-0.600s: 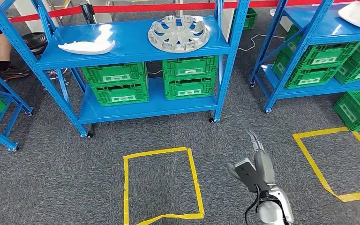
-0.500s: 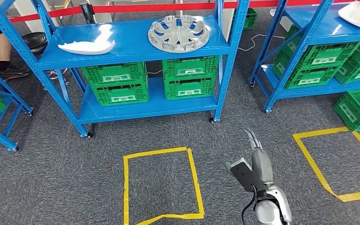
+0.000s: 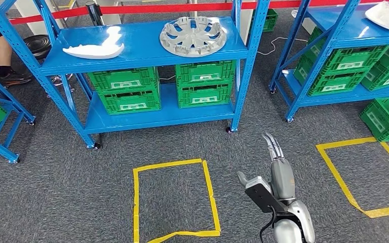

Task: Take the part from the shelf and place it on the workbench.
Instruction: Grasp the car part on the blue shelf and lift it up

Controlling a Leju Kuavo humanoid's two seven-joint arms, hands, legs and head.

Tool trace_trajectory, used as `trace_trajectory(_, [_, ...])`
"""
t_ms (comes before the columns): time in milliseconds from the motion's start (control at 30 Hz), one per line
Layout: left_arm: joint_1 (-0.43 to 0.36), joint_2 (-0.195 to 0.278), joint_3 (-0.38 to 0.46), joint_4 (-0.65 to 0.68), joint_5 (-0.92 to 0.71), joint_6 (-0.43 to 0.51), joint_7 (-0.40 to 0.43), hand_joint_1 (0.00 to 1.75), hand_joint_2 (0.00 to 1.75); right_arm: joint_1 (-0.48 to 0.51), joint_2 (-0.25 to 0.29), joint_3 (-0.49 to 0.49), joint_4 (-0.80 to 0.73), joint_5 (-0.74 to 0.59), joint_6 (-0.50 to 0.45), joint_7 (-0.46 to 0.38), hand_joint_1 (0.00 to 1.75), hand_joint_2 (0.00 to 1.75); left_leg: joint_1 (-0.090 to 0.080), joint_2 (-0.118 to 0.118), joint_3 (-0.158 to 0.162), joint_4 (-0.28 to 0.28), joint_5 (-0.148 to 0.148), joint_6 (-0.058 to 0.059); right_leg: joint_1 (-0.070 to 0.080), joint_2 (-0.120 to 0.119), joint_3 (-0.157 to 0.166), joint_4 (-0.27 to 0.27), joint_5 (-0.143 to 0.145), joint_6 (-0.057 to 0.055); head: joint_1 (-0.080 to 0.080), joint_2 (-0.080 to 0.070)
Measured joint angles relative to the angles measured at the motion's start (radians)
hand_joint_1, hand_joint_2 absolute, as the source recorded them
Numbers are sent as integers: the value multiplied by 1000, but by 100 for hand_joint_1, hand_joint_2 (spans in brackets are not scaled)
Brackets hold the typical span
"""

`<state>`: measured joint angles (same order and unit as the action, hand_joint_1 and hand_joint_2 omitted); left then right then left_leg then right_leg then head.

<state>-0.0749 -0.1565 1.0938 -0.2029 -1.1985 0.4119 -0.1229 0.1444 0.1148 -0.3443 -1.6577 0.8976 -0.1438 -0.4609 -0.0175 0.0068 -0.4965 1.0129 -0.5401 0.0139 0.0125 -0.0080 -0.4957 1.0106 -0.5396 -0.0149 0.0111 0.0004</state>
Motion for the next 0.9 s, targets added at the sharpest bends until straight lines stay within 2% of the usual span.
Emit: trace_trajectory(900, [-1,3,9,-1,-3,6,-6,0,0,13,-1,32,-23,2,-33,-8,0,0,-1,0,-2,4,0,1,-1,0,-1,0,3,3,0,0])
